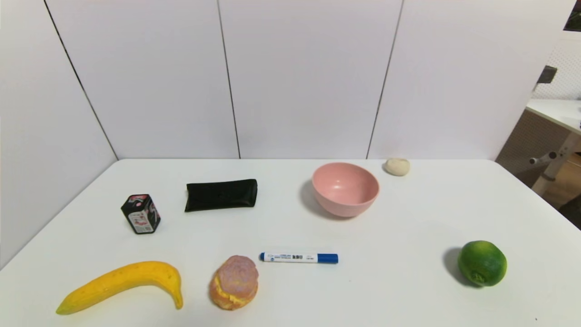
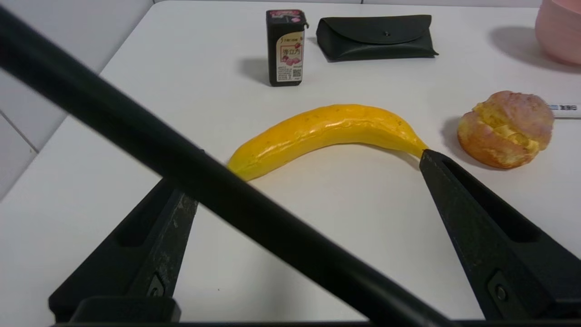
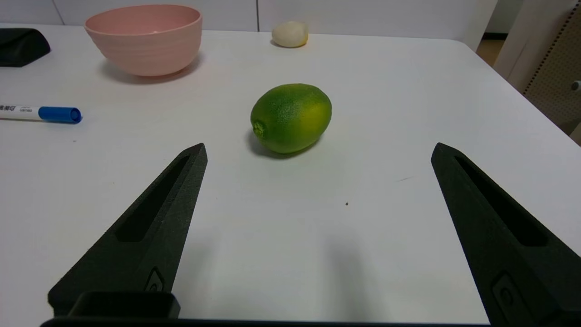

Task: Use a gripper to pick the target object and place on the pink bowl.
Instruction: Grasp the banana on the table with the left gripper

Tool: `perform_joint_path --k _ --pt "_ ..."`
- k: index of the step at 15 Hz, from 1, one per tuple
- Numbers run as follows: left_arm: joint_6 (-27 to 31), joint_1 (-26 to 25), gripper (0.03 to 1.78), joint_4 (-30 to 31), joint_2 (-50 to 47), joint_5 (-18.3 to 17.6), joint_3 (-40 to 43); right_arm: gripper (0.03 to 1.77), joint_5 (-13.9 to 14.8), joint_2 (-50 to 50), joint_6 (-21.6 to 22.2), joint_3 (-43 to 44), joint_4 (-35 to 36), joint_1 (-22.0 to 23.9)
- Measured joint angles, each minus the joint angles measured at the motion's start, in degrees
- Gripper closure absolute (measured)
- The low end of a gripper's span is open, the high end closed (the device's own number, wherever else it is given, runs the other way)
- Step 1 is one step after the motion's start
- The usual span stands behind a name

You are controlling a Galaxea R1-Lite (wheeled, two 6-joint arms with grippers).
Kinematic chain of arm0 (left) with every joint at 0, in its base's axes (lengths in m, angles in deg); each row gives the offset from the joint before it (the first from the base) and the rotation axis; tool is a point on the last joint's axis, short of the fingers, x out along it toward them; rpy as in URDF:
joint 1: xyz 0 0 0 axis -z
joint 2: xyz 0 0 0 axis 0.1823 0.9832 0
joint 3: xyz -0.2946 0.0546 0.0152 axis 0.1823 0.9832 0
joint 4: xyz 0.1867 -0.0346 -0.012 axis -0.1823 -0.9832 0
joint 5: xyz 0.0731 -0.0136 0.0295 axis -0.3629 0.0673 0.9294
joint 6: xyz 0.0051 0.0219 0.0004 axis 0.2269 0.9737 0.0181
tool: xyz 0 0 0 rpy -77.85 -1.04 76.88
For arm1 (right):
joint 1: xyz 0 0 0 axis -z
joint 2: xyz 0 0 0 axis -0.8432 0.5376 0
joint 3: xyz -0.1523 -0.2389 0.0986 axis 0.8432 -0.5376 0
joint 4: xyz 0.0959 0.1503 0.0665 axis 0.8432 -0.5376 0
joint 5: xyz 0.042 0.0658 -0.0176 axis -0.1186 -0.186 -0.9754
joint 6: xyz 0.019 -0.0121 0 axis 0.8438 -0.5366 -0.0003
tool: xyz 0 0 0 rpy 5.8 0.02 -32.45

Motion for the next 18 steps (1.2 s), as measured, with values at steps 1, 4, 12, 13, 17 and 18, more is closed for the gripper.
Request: perform_joint_path --k 1,4,12,13,17,18 --pt "0.83 0.01 0.12 -1.93 3.08 -0.35 -3.52 0.09 0.00 0.00 0.00 0.00 0.00 0.00" --pt "5.25 0.01 0.12 -4.82 14.68 -0.85 -13.46 0.09 0.00 0.00 0.00 0.00 0.02 0.00" --pt "25.60 0.09 0.12 -5.84 47.54 -5.77 -28.75 0.09 0.00 0.00 -0.02 0.00 0.02 0.00" --pt "29.04 0.12 0.12 -6.03 51.54 -7.47 -29.85 0.09 0.02 0.00 0.00 0.00 0.02 0.00" --pt "41.74 0.12 0.12 -13.34 62.45 -15.91 -31.78 0.09 0.02 0.00 0.00 0.00 0.02 0.00" --pt "44.12 0.12 0.12 -15.27 64.35 -17.29 -31.91 0.09 0.05 0.00 -0.02 0.00 0.02 0.00"
